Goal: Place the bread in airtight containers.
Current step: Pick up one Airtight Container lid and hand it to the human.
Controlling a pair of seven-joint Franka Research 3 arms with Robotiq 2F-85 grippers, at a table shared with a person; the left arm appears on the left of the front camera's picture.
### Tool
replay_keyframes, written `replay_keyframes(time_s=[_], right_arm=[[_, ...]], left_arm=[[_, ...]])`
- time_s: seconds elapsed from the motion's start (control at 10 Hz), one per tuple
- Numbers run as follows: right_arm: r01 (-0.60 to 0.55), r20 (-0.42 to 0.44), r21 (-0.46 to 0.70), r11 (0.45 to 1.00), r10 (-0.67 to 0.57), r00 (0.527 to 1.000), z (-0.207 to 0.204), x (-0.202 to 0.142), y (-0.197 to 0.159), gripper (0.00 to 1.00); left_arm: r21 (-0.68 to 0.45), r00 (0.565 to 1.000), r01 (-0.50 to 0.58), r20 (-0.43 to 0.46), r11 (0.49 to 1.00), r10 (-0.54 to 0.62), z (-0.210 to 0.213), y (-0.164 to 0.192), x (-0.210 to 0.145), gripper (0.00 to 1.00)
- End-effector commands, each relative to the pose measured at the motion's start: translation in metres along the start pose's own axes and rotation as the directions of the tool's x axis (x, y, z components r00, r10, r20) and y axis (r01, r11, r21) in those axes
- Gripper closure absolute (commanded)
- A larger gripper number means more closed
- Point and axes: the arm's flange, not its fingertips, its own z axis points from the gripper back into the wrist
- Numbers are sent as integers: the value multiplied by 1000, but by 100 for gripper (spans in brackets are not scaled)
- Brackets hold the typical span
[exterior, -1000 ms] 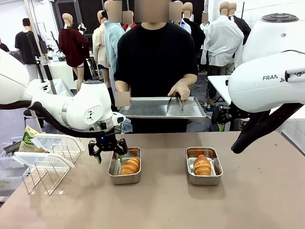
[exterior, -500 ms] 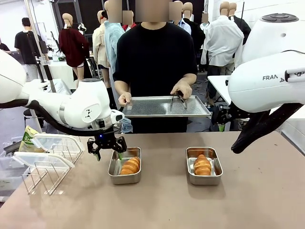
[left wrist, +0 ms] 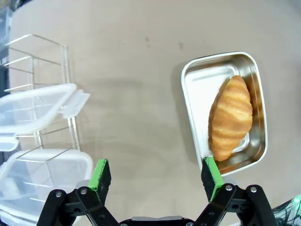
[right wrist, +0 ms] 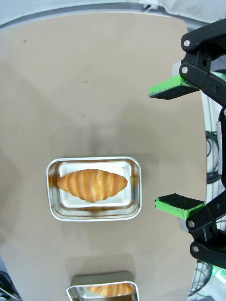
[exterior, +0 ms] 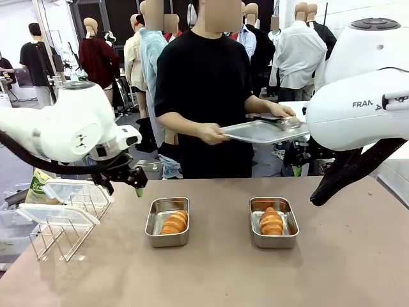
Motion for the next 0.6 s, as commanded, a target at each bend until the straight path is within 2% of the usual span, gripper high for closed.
replay_keyframes(time_s=[0.0, 0.1, 0.2, 0.3, 0.5], right_arm=[[-3, 0, 0, 1000, 3, 1000, 0, 0, 0, 0], [-3, 0, 0, 1000, 3, 1000, 0, 0, 0, 0], [-3, 0, 0, 1000, 3, 1000, 0, 0, 0, 0], [-3, 0, 0, 1000, 3, 1000, 0, 0, 0, 0], [-3, 0, 0, 1000, 3, 1000, 0, 0, 0, 0]], left_arm=[[-107, 989, 141, 64, 984, -135, 21, 26, -26, 0], [-66, 970, 226, 105, 972, -219, 41, 44, -39, 0], [-1, 955, 268, 132, 963, -266, 59, 61, -48, 0], [24, 926, 347, 148, 937, -347, 73, 75, -55, 0], [110, 810, 558, 141, 823, -569, 94, 87, -66, 0]])
